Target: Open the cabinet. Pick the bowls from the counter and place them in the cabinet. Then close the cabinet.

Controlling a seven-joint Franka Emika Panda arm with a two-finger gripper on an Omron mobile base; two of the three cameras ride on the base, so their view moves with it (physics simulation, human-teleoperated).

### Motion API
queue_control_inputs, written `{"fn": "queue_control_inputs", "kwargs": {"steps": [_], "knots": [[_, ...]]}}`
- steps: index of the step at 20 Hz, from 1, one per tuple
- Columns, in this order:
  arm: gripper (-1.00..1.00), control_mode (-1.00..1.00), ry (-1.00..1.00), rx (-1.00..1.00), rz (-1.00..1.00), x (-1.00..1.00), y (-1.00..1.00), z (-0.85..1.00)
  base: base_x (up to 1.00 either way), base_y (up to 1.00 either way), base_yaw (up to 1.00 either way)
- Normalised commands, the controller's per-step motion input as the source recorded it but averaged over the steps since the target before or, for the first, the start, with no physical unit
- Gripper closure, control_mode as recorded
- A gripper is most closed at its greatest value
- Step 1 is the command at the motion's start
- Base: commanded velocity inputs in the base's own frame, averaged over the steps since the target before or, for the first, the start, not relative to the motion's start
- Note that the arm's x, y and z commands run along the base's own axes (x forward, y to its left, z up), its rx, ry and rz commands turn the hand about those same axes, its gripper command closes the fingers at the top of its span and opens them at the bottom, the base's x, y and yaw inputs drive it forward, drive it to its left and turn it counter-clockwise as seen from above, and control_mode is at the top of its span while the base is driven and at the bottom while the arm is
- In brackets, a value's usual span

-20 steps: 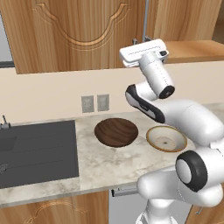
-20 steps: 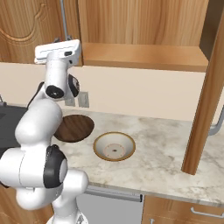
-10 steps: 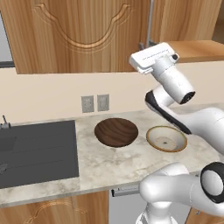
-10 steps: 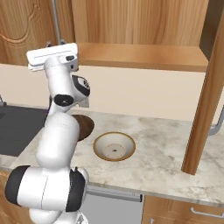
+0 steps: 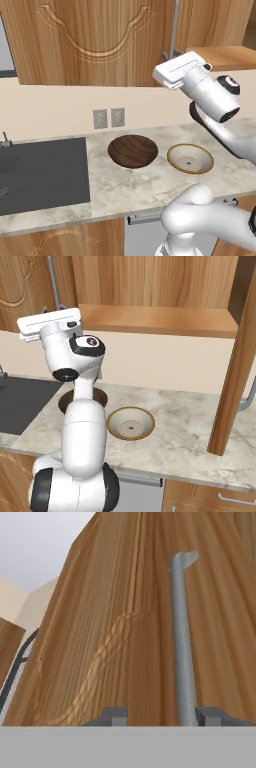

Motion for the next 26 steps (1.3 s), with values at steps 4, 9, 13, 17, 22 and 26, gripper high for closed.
{"fn": "queue_control_inputs", "kwargs": {"steps": [4,9,13,17,22,26], "knots": [[1.00,-1.00,0.08,-0.09,0.20,-0.93,1.00,0.00,0.00,0.00,0.00],[1.00,-1.00,0.06,-0.08,0.21,-1.00,1.00,0.00,0.00,0.00,0.00],[1.00,-1.00,0.07,-0.10,0.23,-1.00,1.00,0.00,0.00,0.00,0.00],[1.00,-1.00,0.09,-0.13,0.25,-1.00,1.00,0.02,0.00,0.00,0.00],[-1.00,-1.00,-0.01,-0.13,0.27,-0.81,0.45,0.00,0.00,0.00,0.00],[-1.00,-1.00,-0.14,-0.07,0.23,-0.79,-0.34,0.15,0.00,0.00,0.00]]}}
